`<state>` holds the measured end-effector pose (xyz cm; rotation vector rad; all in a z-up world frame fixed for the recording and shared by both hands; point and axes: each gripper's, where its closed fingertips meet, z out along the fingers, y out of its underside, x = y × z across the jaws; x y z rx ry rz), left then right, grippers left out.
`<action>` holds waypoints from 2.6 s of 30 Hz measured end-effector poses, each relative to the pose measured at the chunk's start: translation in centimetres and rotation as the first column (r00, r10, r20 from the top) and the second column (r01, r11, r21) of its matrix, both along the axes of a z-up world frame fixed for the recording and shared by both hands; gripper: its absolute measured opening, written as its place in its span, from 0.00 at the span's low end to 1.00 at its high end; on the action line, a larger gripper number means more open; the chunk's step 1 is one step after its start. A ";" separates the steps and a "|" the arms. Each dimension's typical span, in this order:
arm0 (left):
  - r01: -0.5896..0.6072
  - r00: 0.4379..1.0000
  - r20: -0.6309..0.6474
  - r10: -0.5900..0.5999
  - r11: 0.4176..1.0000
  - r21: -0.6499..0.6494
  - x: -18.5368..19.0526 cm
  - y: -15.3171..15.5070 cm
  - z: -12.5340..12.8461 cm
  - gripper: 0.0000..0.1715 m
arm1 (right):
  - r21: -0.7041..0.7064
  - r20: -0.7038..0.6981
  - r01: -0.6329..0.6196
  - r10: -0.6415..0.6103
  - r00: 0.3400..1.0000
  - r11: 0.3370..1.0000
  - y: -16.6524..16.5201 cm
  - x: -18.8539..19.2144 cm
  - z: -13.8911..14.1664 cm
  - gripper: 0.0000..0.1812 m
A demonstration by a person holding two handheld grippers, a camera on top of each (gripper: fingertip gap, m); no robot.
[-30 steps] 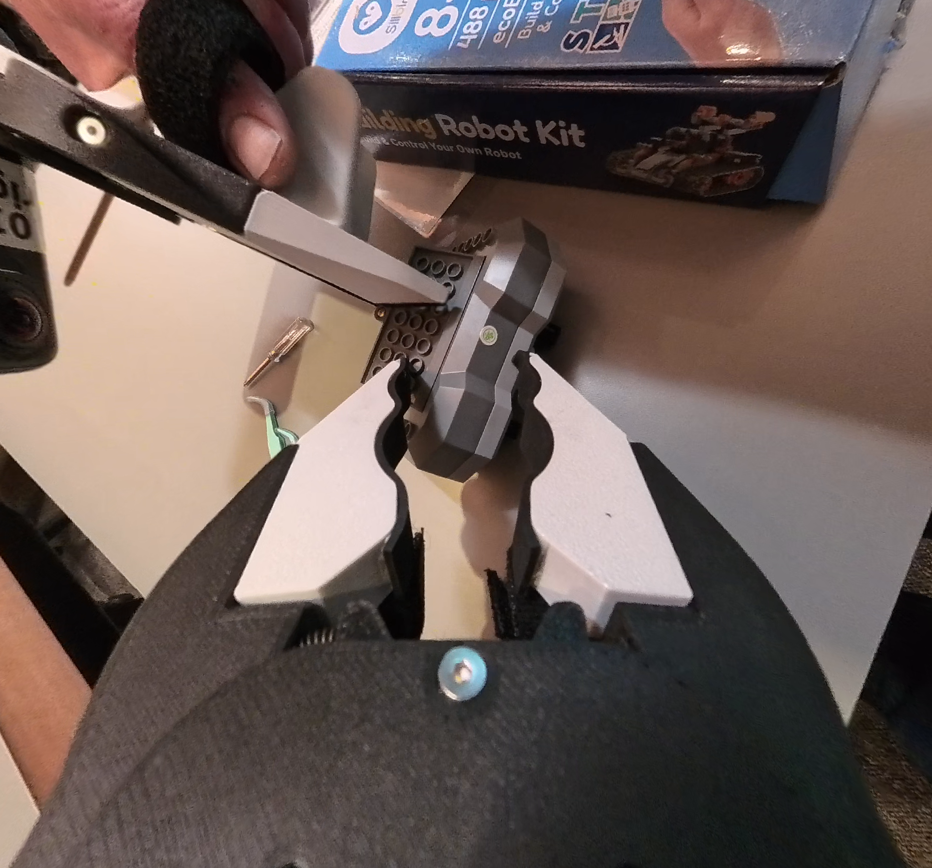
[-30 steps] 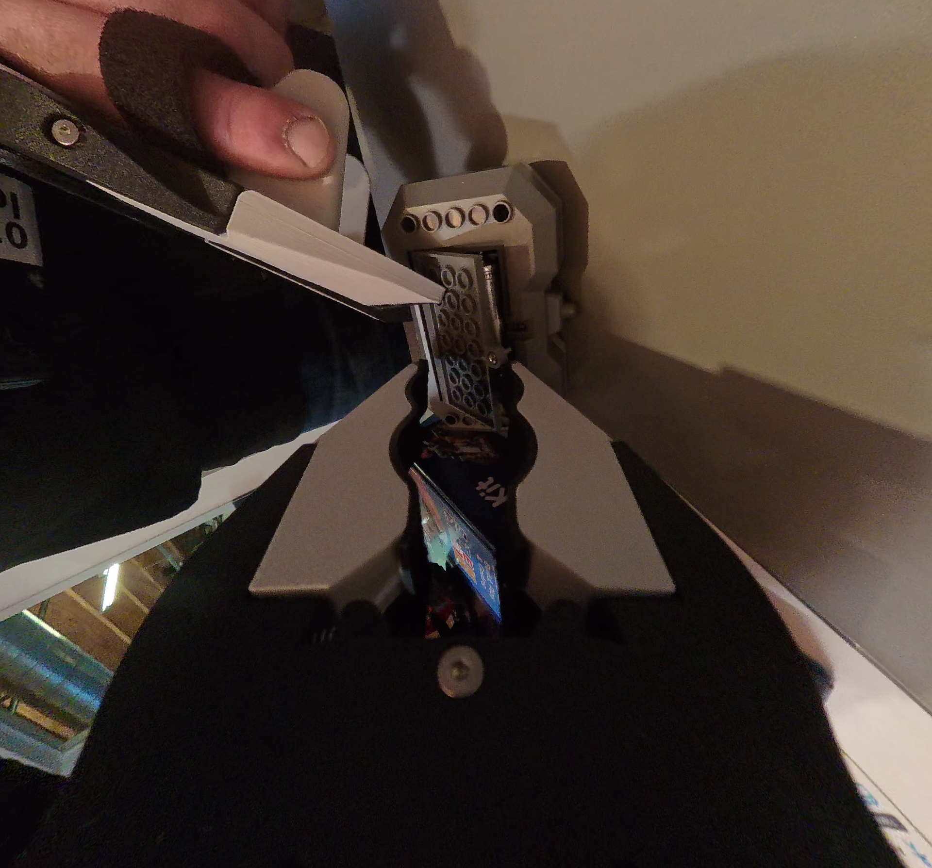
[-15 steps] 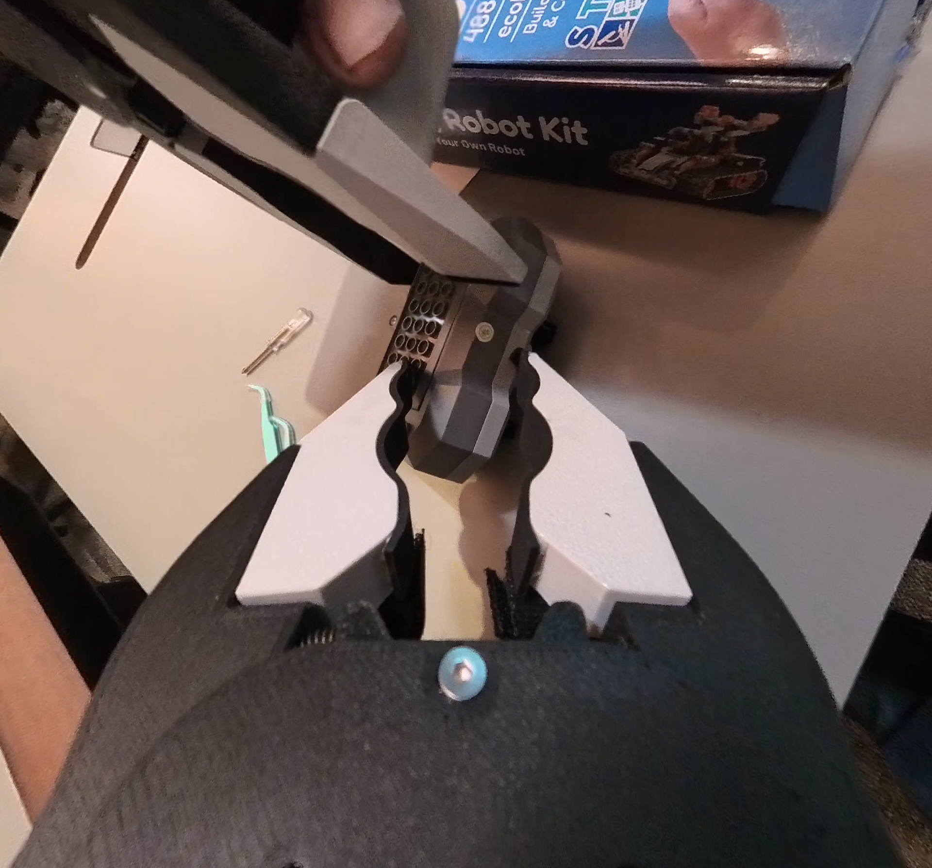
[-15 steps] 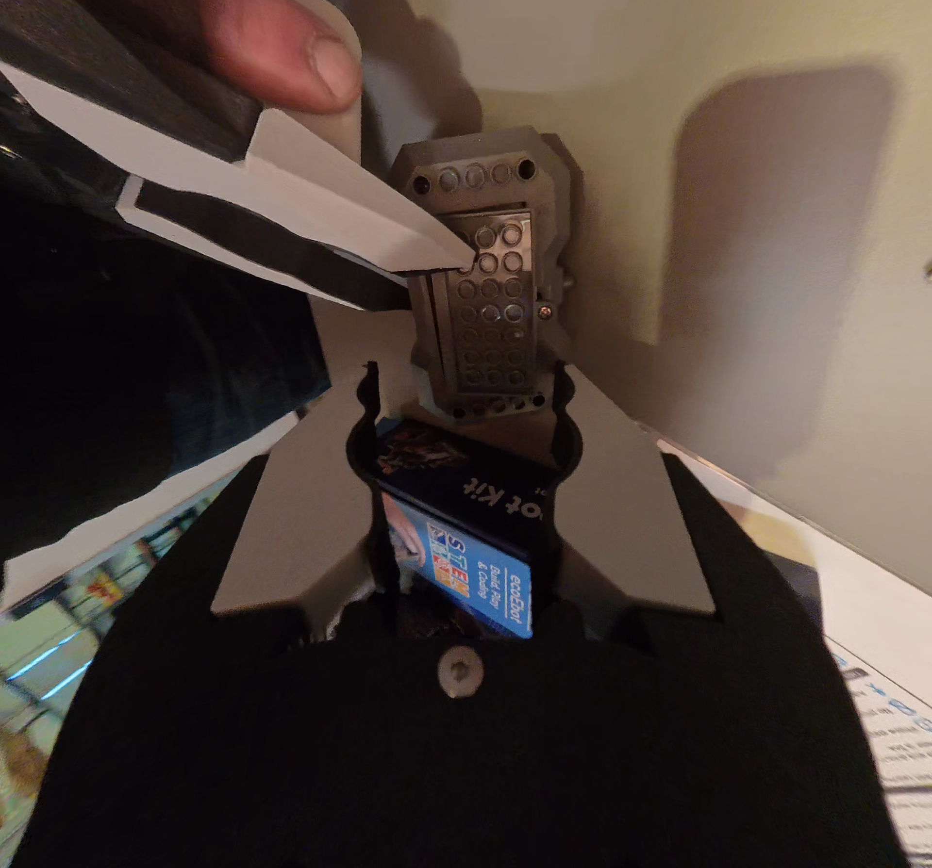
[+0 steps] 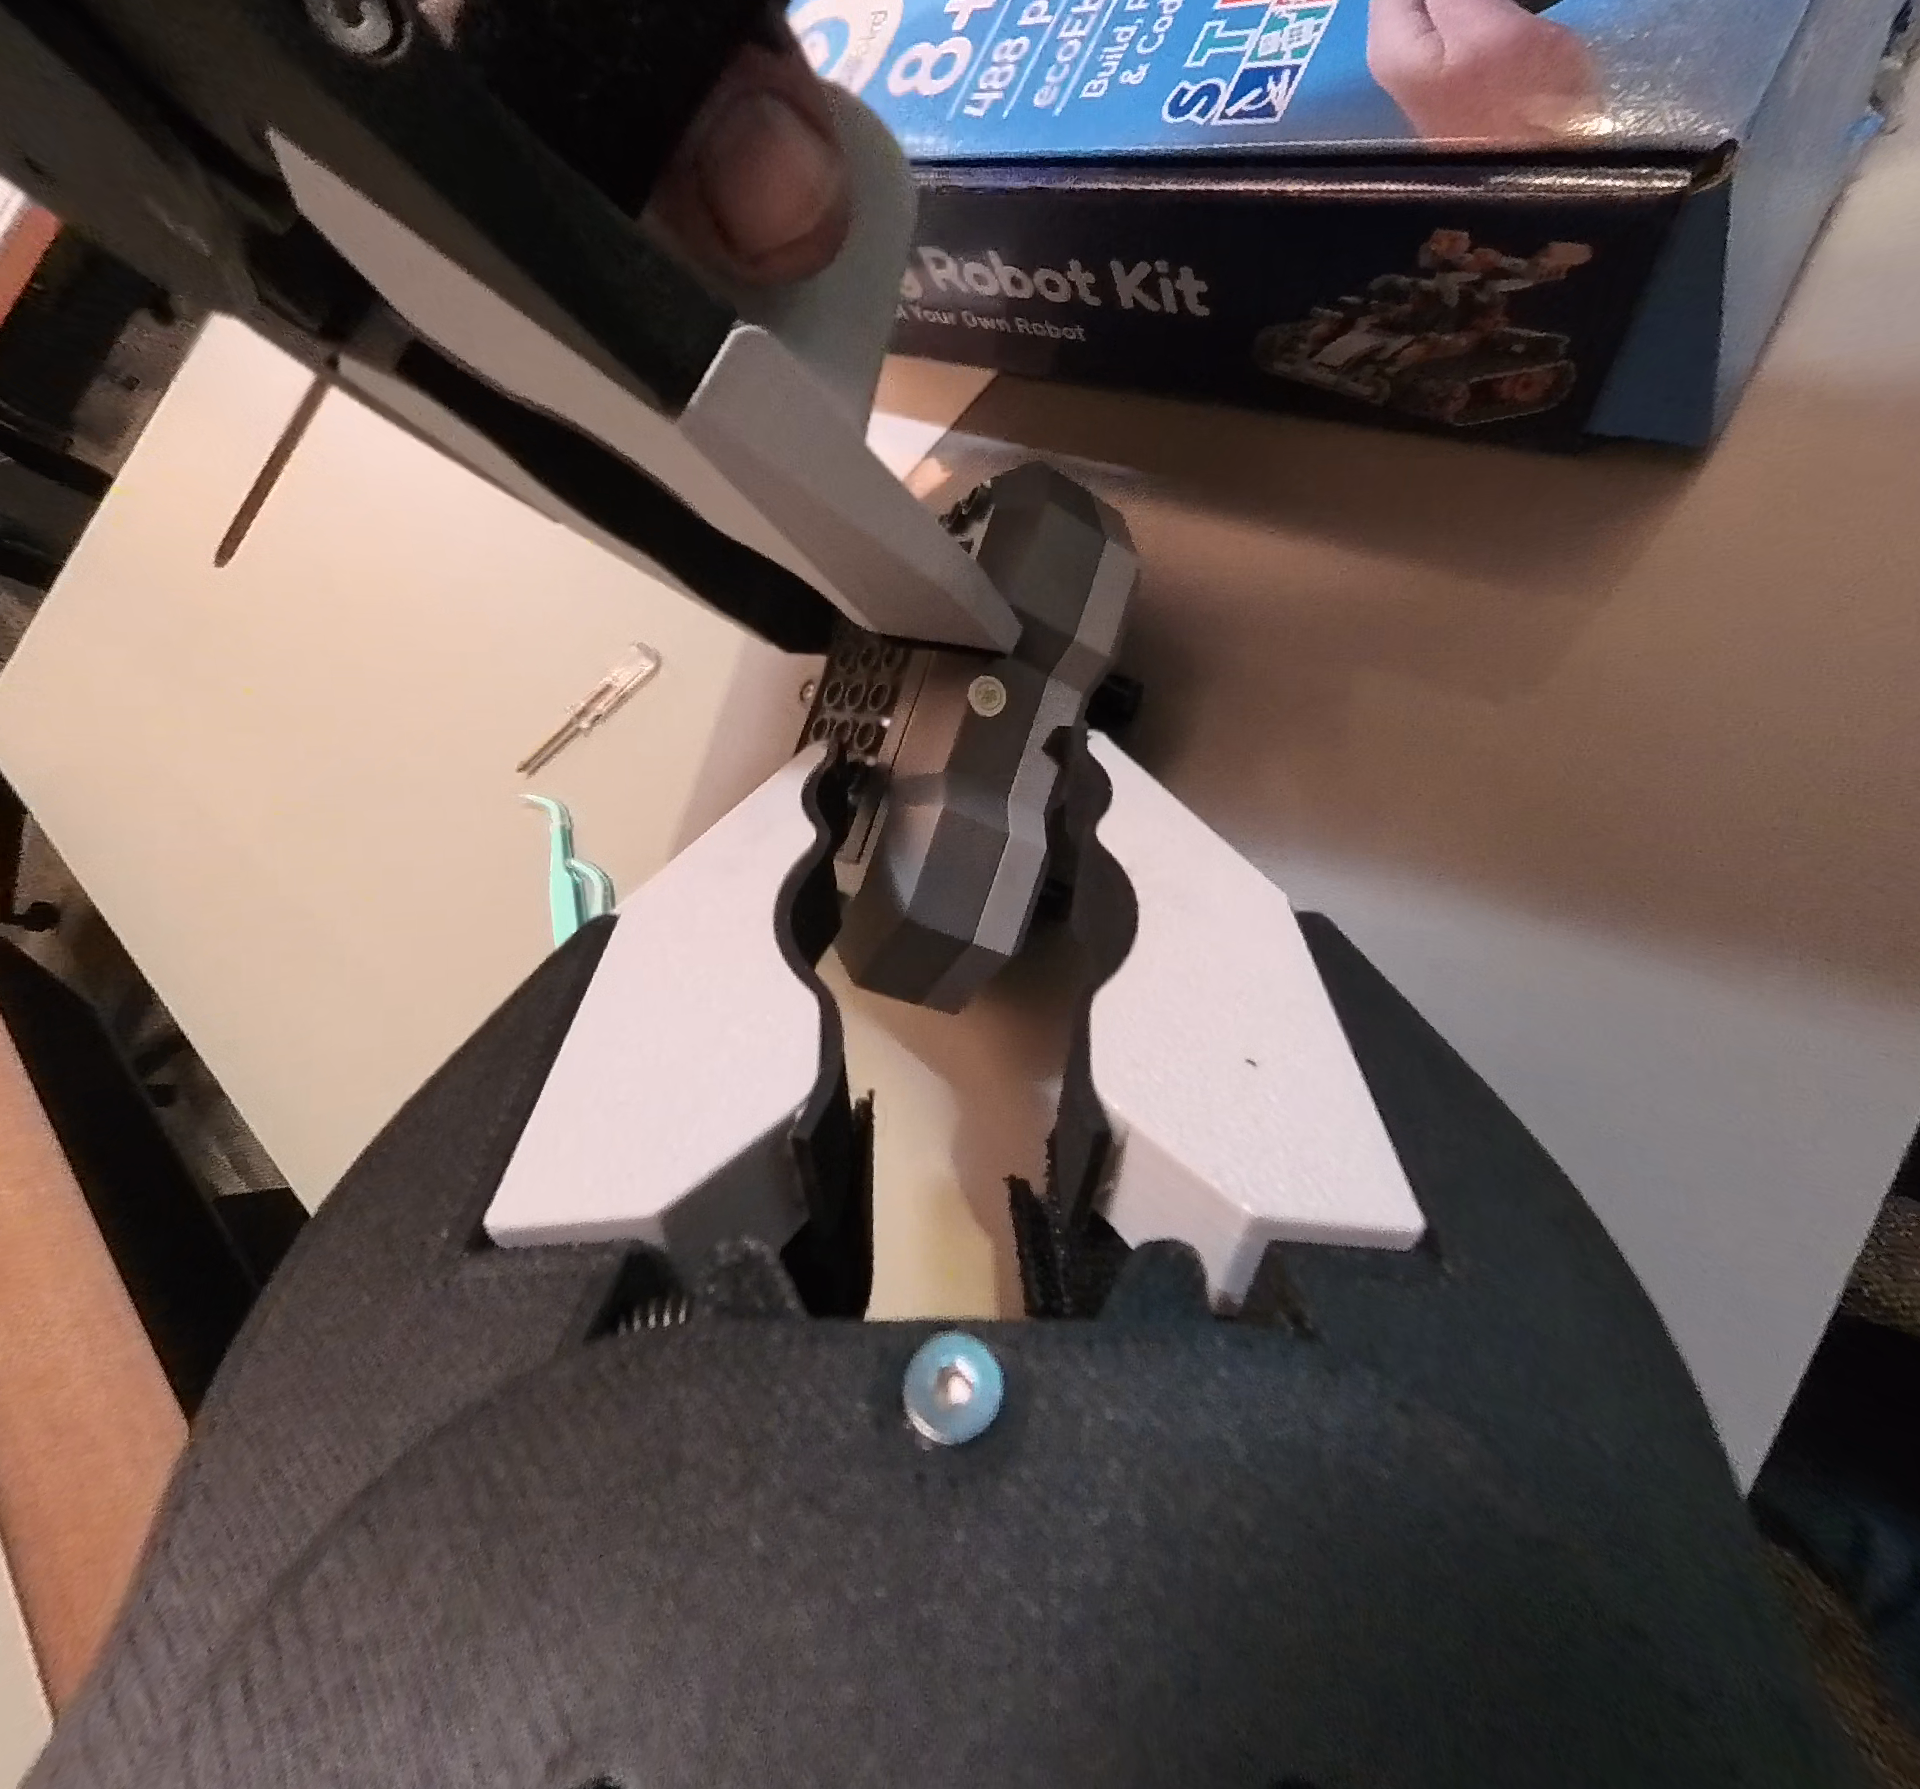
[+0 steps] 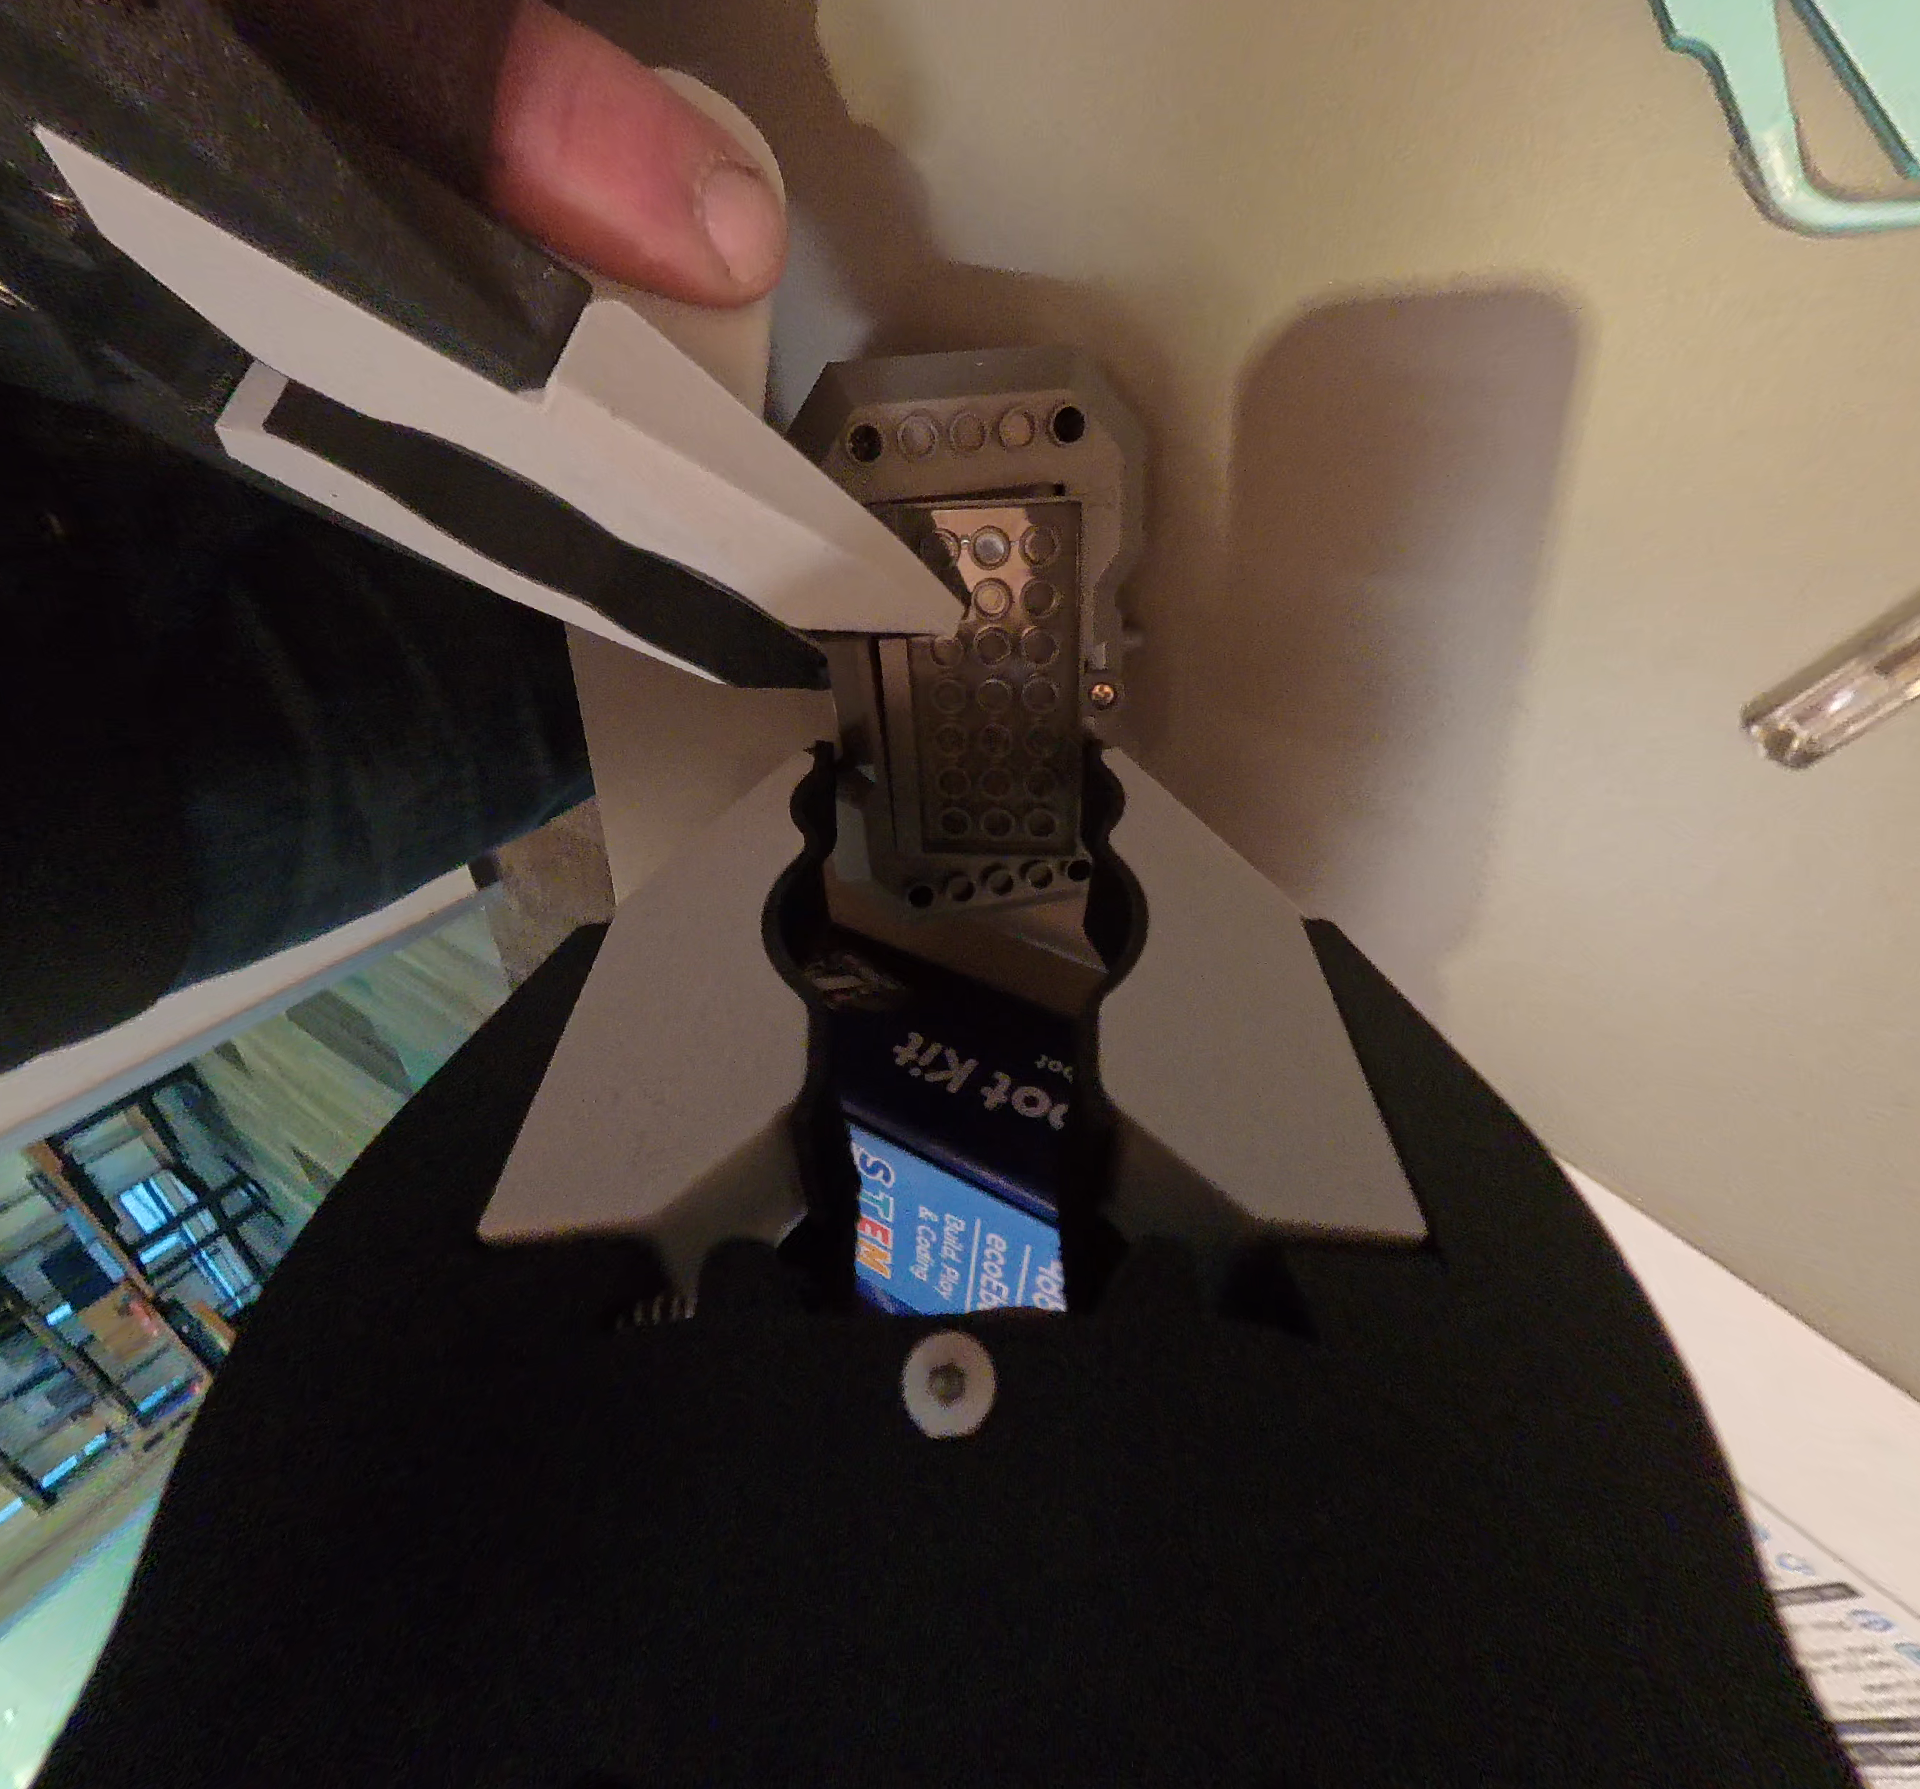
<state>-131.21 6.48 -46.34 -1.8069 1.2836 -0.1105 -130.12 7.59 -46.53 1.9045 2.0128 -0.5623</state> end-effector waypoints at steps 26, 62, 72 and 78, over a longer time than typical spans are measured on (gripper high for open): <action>-0.161 0.970 0.153 0.191 0.968 -0.192 -2.6 -0.1 -0.7 0.32 | -0.072 -0.054 -0.043 0.040 0.998 0.996 -0.3 -1.6 0.3 0.23; -0.108 0.984 0.137 0.116 0.992 -0.064 -2.8 -0.8 -0.6 0.30 | -0.235 0.003 0.111 -0.114 0.993 0.966 -0.1 -1.7 0.7 0.07; -0.099 0.984 0.140 0.107 0.993 -0.064 -3.0 -0.8 -0.8 0.30 | -0.252 -0.012 0.011 -0.014 1.000 0.968 0.2 -1.9 0.5 0.07; -0.182 0.967 0.161 0.198 0.977 -0.108 -4.1 -0.8 -0.3 0.36 | -0.254 -0.014 0.074 -0.080 0.997 0.964 0.1 -1.9 0.4 0.07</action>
